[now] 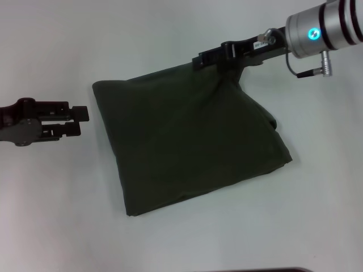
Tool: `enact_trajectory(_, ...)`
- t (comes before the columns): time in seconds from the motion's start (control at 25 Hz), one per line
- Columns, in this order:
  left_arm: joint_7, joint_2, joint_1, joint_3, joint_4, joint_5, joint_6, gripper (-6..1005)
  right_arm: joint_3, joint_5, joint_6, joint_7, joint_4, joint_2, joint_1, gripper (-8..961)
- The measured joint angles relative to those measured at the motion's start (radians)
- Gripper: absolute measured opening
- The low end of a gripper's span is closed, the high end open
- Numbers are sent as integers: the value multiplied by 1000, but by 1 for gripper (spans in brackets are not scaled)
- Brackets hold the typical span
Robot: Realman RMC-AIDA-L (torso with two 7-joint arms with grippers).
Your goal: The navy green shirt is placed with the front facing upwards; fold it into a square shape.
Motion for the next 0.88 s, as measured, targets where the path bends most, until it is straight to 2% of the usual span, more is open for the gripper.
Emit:
enact_trajectory(0.24, 0, 2, 0, 0, -1, 0, 0, 584, 3, -28, 24, 23, -1, -11, -12, 837)
enact_trajectory(0.48, -1, 1, 0, 0, -1, -1, 0, 584, 14, -59, 58, 34, -5, -13, -17, 838)
enact_trajectory(0.68, -1, 0, 3, 0, 1, -2, 4, 584, 112, -23, -87, 14, -47, -11, -21, 838)
enact_trajectory(0.88, 0, 0, -1, 0, 1, -5, 4, 584, 122, -25, -125, -5, -52, 0, -17, 838)
